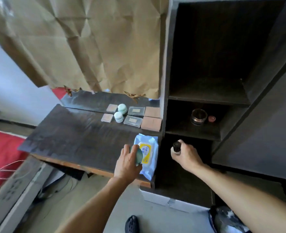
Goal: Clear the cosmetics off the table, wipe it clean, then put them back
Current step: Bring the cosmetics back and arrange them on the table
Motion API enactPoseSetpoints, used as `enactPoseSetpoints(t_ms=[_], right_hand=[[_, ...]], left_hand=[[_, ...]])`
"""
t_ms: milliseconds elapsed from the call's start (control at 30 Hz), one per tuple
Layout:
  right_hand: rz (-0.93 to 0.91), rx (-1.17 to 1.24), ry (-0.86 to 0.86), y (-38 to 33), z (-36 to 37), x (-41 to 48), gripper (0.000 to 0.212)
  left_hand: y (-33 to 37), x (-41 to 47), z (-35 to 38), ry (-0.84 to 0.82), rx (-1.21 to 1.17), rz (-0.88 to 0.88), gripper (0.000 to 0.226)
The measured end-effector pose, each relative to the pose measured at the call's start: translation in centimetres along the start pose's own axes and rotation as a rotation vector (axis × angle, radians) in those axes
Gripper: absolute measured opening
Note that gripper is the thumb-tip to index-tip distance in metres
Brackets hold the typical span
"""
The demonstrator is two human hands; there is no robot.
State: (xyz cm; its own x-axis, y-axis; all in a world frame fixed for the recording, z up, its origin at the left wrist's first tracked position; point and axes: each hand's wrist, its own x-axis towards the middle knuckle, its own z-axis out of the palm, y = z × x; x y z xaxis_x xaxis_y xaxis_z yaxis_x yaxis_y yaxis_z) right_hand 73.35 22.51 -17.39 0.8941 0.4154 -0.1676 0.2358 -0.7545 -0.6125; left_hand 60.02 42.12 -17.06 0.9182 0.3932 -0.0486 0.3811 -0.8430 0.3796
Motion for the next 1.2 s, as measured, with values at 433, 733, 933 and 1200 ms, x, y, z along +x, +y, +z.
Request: enactPoseSetpoints(t_ms=[433, 733, 933, 1200], right_hand=[[-0.143, -0.064, -0.009, -20.1, 17.7, 5.8, 0.020], [-0.169, -0.016, 0.002, -30.4, 24.4, 11.0, 0.023], [-0.109, 0.031, 0.075, -32.7, 26.8, 18.0, 0.016], [0.030, 0.043, 0.116, -33.2, 32.0, 28.3, 0.018]], left_hand=[[-24.1, -1.7, -10.1, 0.108, 0.046, -0.193, 0.057], [-34.7, 3.8, -14.5, 0.095, 0.040, -0.188, 0.053], [-37.6, 10.6, -13.9, 0.025, 0.030, -0.188, 0.053], [-40.4, 23.0, -11.6, -0.120, 0.093, -0.065, 0.053]])
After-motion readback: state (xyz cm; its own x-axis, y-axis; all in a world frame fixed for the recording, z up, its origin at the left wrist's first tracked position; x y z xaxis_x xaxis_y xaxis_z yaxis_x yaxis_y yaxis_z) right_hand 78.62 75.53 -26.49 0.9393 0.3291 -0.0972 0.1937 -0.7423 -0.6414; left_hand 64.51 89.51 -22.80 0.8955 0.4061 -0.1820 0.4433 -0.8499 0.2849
